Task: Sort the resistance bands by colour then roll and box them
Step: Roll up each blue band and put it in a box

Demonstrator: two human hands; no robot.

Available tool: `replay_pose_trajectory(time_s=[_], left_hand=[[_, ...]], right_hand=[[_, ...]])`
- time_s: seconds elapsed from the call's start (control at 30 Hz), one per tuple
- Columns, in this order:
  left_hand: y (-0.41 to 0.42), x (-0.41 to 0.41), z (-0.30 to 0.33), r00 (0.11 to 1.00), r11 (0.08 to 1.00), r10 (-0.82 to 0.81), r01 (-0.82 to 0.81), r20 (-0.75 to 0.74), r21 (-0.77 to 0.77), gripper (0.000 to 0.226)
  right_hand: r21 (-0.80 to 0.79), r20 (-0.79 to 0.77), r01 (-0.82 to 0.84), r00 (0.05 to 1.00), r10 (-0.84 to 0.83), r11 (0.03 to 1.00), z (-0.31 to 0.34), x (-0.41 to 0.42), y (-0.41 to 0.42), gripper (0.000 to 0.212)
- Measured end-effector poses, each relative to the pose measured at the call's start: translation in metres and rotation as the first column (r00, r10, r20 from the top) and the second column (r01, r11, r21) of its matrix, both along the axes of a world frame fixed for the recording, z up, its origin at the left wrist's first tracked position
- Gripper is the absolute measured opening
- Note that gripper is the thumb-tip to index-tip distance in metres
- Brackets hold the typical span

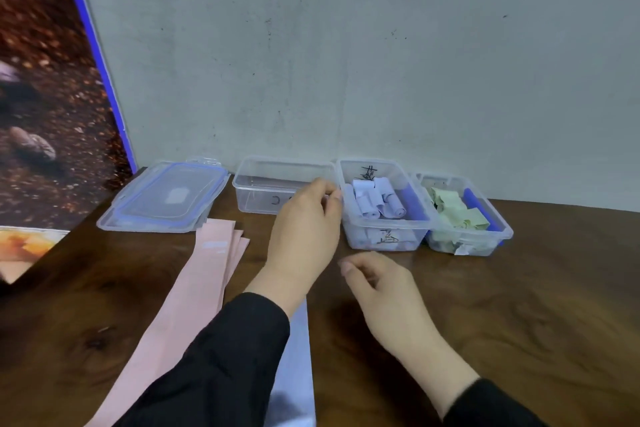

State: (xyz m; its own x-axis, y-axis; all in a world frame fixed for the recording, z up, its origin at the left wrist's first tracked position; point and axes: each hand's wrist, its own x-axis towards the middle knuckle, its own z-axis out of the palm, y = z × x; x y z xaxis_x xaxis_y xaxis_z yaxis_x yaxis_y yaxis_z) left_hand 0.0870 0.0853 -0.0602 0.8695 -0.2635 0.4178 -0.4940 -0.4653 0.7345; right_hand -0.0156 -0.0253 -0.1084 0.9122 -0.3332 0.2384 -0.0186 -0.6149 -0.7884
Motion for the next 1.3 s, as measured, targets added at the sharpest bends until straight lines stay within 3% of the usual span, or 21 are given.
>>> replay_pose_trajectory(time_s=[0.2, 0.4, 0.47, 0.57, 0.63, 0.8, 1.07, 1.2, 1.3], left_hand=[[0.071, -0.048, -0.027, 0.998, 0.928, 0.063, -0.047, -0.031, 0.370, 0.014], [0.106, -0.092, -0.060, 1.000, 0.777, 0.016, -0.018, 0.008, 0.629, 0.037], [0.105, -0.102, -0.065, 0.999, 0.786, -0.034, 0.019, 0.012, 0.618, 0.036], [0.095, -0.111, -0.067, 0.992, 0.832, -0.108, 0.129, -0.071, 0.539, 0.040], [0.086, -0.116, -0.071, 0.984, 0.833, -0.147, 0.178, -0.100, 0.523, 0.045], [0.070, -0.123, -0.074, 0.985, 0.818, -0.140, 0.174, -0.102, 0.549, 0.054], [0.079, -0.133, -0.073, 0.989, 0.920, -0.143, 0.143, -0.027, 0.364, 0.034], [0.094, -0.140, -0.077, 0.973, 0.899, -0.230, 0.210, 0.006, 0.385, 0.018], [0.097, -0.147, -0.075, 0.954, 0.844, -0.298, 0.262, 0.004, 0.467, 0.024]], right_hand=[[-0.126, -0.052, -0.213, 0.977, 0.208, 0.969, -0.019, -0.044, 0.022, 0.011], [-0.156, -0.205, -0.516, 0.851, 0.484, 0.842, -0.016, -0.083, 0.032, 0.006], [-0.228, -0.245, -0.506, 0.857, 0.454, 0.832, -0.020, -0.090, 0.035, 0.021], [-0.359, -0.274, -0.354, 0.925, 0.264, 0.864, -0.026, -0.091, 0.038, 0.051], [-0.393, -0.255, -0.281, 0.948, 0.190, 0.875, -0.031, -0.090, 0.037, 0.058], [-0.377, -0.251, -0.249, 0.955, 0.160, 0.892, -0.029, -0.088, 0.031, 0.057], [-0.252, -0.205, -0.269, 0.954, 0.220, 0.930, -0.029, -0.082, 0.009, 0.041], [-0.212, -0.079, -0.318, 0.948, 0.308, 0.924, -0.026, -0.109, 0.008, 0.014], [-0.224, -0.086, -0.396, 0.918, 0.387, 0.890, -0.020, -0.133, -0.003, 0.015]])
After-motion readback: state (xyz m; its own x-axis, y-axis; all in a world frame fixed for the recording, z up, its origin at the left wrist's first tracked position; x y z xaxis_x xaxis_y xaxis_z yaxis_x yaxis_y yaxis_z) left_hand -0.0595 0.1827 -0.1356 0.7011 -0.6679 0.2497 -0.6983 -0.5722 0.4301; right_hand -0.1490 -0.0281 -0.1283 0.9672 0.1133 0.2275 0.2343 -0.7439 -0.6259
